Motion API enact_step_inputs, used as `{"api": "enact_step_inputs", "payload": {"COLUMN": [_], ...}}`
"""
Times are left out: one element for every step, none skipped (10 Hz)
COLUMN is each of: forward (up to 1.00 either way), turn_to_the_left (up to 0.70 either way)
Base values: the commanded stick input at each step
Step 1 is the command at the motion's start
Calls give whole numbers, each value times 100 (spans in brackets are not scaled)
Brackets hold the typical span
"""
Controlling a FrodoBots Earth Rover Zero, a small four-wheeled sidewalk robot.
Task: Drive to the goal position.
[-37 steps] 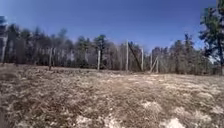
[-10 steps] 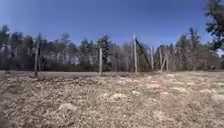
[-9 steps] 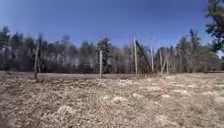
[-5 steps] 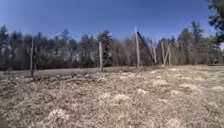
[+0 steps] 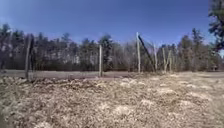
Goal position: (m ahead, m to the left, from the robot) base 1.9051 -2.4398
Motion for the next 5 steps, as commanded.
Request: {"api": "enact_step_inputs", "payload": {"forward": [70,70,70,70,70], "turn_to_the_left": [-3,0,0,-7,-26]}}
